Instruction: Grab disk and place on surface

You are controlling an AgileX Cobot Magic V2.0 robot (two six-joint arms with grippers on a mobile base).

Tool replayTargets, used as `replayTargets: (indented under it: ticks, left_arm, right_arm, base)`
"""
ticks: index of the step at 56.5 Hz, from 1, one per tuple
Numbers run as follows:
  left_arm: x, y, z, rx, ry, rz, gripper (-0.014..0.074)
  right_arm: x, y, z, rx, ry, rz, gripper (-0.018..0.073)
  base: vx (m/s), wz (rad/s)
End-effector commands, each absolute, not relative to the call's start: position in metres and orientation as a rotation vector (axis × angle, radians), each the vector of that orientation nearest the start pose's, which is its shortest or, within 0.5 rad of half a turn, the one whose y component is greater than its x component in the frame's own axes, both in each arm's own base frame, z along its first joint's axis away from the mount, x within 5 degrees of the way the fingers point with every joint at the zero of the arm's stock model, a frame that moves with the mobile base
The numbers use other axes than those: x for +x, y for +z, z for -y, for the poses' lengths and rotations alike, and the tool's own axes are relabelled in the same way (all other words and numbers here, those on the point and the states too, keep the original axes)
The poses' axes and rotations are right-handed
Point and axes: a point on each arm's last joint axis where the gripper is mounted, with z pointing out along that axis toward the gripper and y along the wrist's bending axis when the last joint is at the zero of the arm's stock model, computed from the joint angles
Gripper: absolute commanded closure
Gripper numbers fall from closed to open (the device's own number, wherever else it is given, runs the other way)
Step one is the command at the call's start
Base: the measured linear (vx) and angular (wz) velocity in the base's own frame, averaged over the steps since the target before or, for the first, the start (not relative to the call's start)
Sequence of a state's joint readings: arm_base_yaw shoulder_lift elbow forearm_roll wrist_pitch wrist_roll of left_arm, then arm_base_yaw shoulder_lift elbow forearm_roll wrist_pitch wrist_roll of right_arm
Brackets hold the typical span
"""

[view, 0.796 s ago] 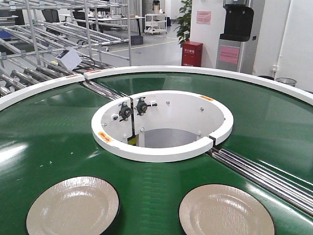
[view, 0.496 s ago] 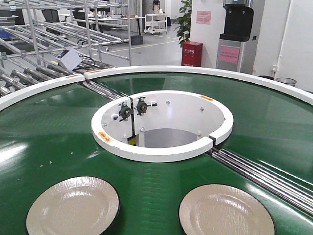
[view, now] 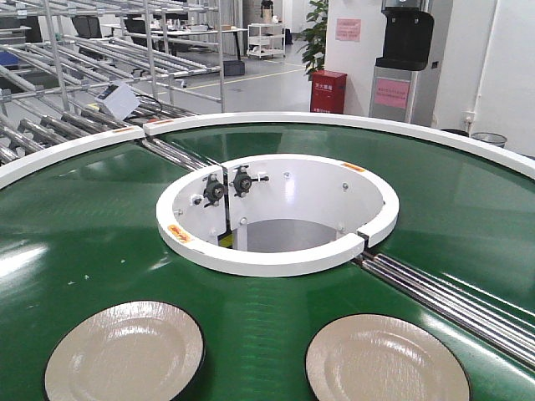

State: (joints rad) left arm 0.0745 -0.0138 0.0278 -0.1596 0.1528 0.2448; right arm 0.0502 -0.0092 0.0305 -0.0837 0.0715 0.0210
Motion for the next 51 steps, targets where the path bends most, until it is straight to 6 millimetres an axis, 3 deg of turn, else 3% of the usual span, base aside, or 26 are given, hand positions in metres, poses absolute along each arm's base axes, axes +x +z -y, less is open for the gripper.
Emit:
replayTargets:
  ticks: [1, 9, 15, 22, 28, 34, 38, 44, 51]
  left_arm:
    - [0.055, 0.211, -0.005, -0.008, 0.124, -1.42, 0.0598]
    - [0.045, 0.239, -0.009, -0.109, 0.078, -1.09, 0.0598]
    - [0.032, 0.272, -0.01, -0.163, -0.017, -0.89, 0.0598]
    - [0.017, 0.328, -0.005, -0.107, 0.001, -0.936, 0.0598]
    - [0.011, 0.39, -0.001, -0.038, 0.073, -0.999, 0.0598]
    - [0.036, 0.439, -0.002, -0.021, 0.078, -1.101, 0.0598]
    - [0.056, 0.461, -0.003, -0.018, 0.073, -1.157, 0.0598]
    - [0.088, 0.482, -0.004, -0.014, 0.066, -1.244, 0.0598]
    - [0.127, 0.478, -0.007, -0.013, 0.061, -1.358, 0.0598]
  right_arm:
    - [0.056, 0.204, -0.003, -0.084, -0.015, -1.437, 0.0568]
    - [0.049, 0.233, -0.003, -0.012, 0.074, -1.194, 0.0568]
    - [0.038, 0.271, 0.0, 0.072, 0.158, -1.064, 0.0568]
    - [0.025, 0.332, 0.001, 0.037, 0.095, -0.98, 0.0568]
    - [0.035, 0.386, 0.0, -0.019, 0.004, -1.003, 0.0568]
    - [0.059, 0.433, -0.002, -0.051, -0.029, -1.068, 0.0568]
    - [0.082, 0.451, -0.003, -0.06, -0.025, -1.137, 0.0568]
    - [0.117, 0.461, -0.005, -0.062, -0.006, -1.251, 0.0568]
    - [0.15, 0.453, -0.008, -0.065, 0.014, -1.379, 0.0568]
  base:
    - [0.0, 0.0]
    - [0.0, 0.0]
    - [0.0, 0.0]
    - [0.0, 0.0]
    - [0.0, 0.0]
    - [0.0, 0.0]
    - [0.0, 0.0]
    - [0.0, 0.0]
    - [0.0, 0.0]
